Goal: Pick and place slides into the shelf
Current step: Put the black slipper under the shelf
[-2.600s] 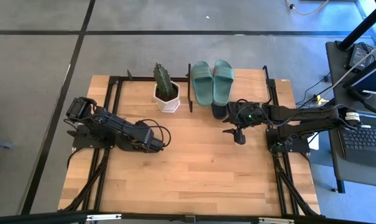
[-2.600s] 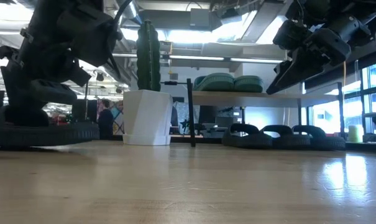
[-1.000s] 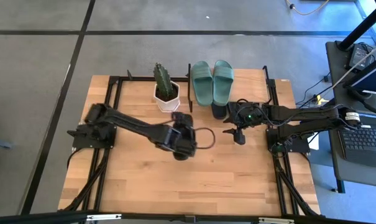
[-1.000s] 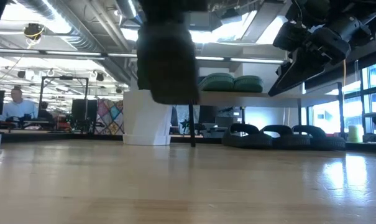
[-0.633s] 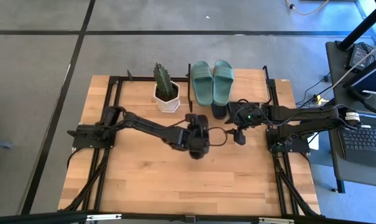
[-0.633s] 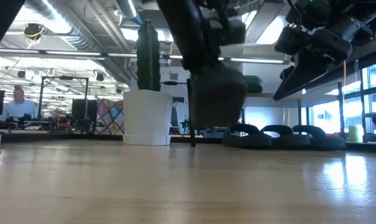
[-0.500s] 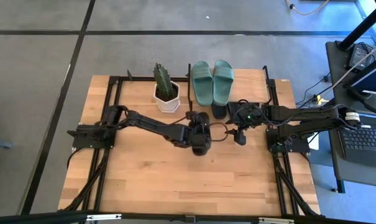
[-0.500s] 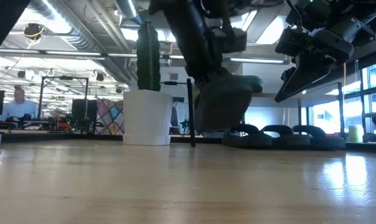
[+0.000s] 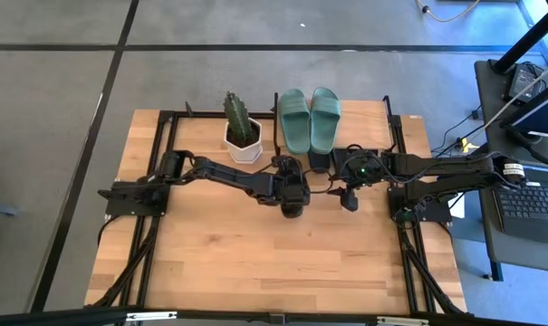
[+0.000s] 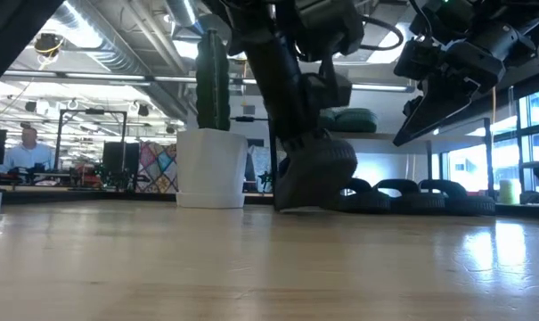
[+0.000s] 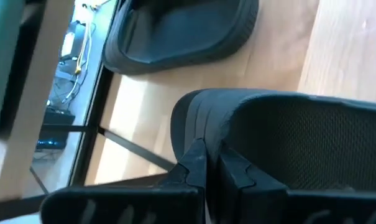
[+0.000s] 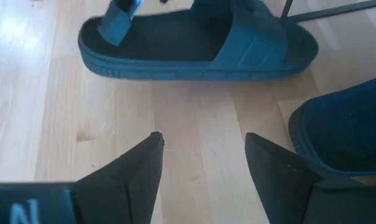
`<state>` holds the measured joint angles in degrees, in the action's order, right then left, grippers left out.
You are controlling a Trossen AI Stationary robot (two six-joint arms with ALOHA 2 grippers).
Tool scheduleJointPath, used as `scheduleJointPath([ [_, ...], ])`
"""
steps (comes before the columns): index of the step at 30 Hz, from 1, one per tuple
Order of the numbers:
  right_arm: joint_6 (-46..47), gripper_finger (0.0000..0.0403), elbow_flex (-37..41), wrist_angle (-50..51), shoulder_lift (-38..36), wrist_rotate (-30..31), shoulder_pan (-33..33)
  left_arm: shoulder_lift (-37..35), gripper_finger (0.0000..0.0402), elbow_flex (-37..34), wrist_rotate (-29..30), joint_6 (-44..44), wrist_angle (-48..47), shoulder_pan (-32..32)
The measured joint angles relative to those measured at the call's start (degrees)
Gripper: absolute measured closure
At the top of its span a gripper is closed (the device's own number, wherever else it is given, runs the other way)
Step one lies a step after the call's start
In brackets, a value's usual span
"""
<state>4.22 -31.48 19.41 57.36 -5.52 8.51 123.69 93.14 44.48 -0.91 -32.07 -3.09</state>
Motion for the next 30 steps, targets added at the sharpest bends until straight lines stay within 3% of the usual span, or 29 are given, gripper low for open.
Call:
scheduleJointPath([
  [19,-0.16,0.0176,0.00,-0.08,0.00,0.02,-0.01,1.71,0.0396,0.01,-0.68,4.51,4.03,-0.76],
  [24,-0.16,0.0176,0.00,-0.07,0.00,0.00,-0.02,2.00,0.0397,0.01,-3.37,5.14,4.49,-0.79],
  [30,-0.16,0.0176,0.00,-0.03,0.00,0.01,-0.02,2.04,0.0365,0.01,-2.10,4.43,4.96,-0.19],
])
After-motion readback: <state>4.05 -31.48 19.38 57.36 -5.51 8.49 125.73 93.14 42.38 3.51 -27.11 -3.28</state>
